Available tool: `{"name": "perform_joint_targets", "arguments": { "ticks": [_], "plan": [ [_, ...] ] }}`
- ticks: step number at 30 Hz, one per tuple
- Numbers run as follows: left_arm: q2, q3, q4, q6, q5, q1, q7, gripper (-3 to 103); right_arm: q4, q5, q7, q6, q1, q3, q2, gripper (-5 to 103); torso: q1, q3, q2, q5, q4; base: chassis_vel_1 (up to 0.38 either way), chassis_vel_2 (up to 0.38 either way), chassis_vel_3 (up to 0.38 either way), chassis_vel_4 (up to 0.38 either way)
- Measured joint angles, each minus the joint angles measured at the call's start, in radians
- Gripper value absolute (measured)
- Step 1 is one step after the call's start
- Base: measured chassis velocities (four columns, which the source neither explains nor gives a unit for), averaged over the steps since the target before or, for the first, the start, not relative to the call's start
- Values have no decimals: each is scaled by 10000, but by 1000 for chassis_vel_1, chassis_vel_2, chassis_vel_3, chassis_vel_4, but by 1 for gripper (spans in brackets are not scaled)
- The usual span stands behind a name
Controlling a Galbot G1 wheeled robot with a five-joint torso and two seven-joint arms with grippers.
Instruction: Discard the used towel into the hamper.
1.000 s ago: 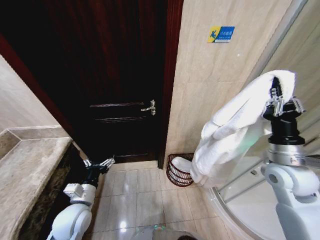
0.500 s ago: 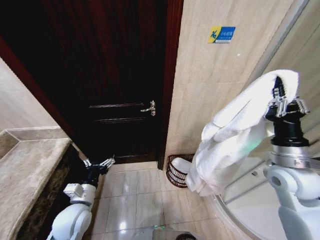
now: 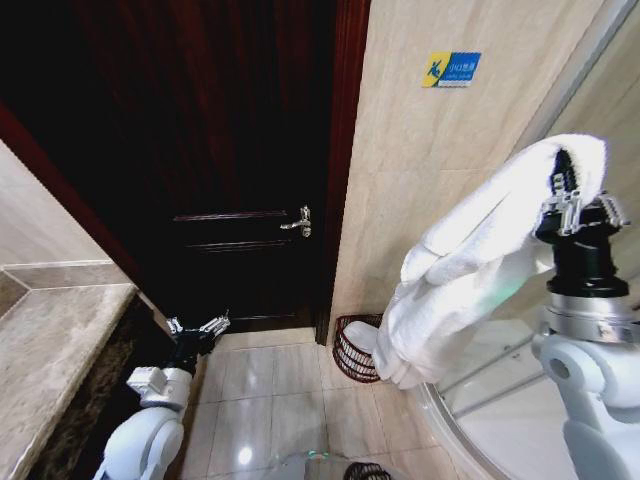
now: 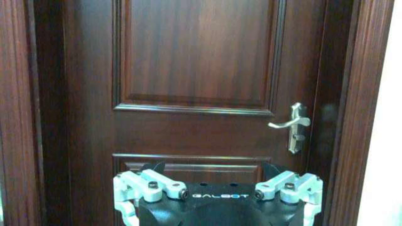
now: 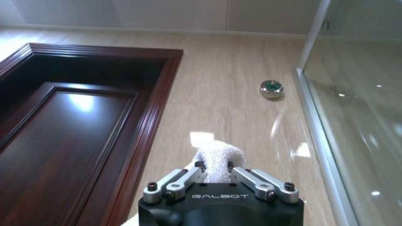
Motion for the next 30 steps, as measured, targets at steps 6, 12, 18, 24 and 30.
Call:
{"name": "perform_joint_targets", "arguments": {
  "ticks": [6, 12, 18, 24, 30],
  "plan": [
    [0, 0, -1, 0, 0, 0, 0, 100, 0, 12, -10, 0, -1, 16, -7, 8, 0, 0, -2, -1, 1, -48, 66, 63, -50],
    [0, 0, -1, 0, 0, 0, 0, 100, -19, 15, -29, 0, 8, 17, -6, 8, 1, 0, -3, -2, 0, -53, 54, 53, -57],
    [0, 0, -1, 0, 0, 0, 0, 100, -36, 30, -37, 1, 21, 17, -12, 8, -1, -1, -3, 0, 1, -49, 34, 57, -38],
    [0, 0, 0, 0, 0, 0, 0, 100, -78, 45, -38, 1, 85, -6, -70, 8, 0, -1, -3, -1, 0, -57, 51, 48, -55],
    [0, 0, 0, 0, 0, 0, 0, 100, -148, 46, -38, 0, 147, -92, -124, 8, 0, -1, -4, -1, 2, -34, 68, 47, -52]
  ]
}}
